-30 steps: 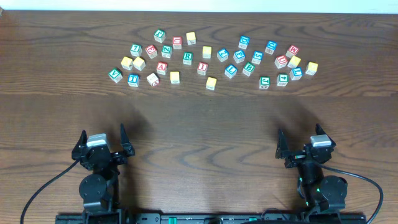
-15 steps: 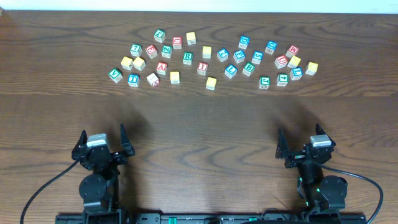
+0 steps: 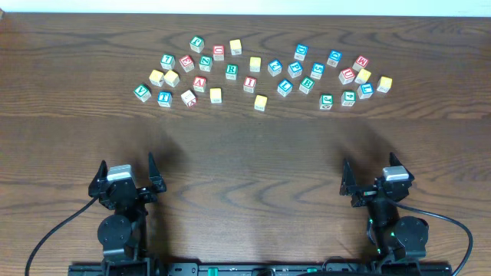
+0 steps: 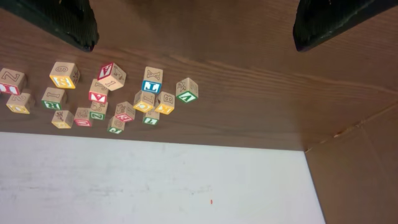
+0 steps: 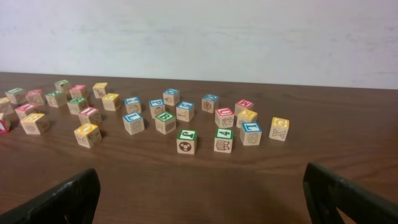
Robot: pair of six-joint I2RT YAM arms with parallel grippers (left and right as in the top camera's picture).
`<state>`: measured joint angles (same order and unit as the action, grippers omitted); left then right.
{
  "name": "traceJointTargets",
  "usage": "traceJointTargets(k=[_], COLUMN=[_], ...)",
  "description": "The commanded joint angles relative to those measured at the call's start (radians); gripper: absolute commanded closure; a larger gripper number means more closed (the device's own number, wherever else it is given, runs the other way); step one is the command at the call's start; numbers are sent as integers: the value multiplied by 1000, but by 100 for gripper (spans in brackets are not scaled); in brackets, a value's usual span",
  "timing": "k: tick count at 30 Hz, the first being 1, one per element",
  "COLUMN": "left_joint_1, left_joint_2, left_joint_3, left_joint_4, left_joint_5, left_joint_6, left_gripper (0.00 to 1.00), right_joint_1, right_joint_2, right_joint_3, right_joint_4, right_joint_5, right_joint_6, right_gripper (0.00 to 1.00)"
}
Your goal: Spell out ROBOT
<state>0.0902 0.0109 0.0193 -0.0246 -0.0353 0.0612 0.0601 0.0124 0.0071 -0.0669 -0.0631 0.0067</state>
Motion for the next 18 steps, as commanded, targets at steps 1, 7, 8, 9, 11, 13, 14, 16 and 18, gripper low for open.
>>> traceJointTargets(k=[1,7,8,9,11,13,14,16,18], left_joint_1=[5,5,5,5,5,5,5,5,5], left_joint_2=[-7,-7,-7,-7,-7,-7,-7,-7,-7], left_joint_3=[-15,-15,-15,-15,-15,-15,-15,-15,-15], left_joint_4=[-45,-45,-45,-45,-45,-45,-45,-45,-45], left_joint_5=[-14,-14,-14,-14,-14,-14,-14,-14,-14], left_joint_6=[17,17,17,17,17,17,17,17,17], left_gripper=[2,1,1,2,1,1,2,1,1], right_joint_1=[-6,-6,-6,-6,-6,-6,-6,-6,-6], right_joint_2=[-6,-6,-6,-6,-6,-6,-6,-6,-6], right_joint_3=[-2,-2,-2,-2,-2,-2,-2,-2,-2], right_joint_4=[-3,-5,-5,-5,-5,-5,-5,-4,-5], right_joint_5=[24,35,35,35,35,35,35,35,35], right_joint_6=[-1,-1,-1,-1,-1,-1,-1,-1,-1], right_gripper=[1,1,1,1,1,1,1,1,1])
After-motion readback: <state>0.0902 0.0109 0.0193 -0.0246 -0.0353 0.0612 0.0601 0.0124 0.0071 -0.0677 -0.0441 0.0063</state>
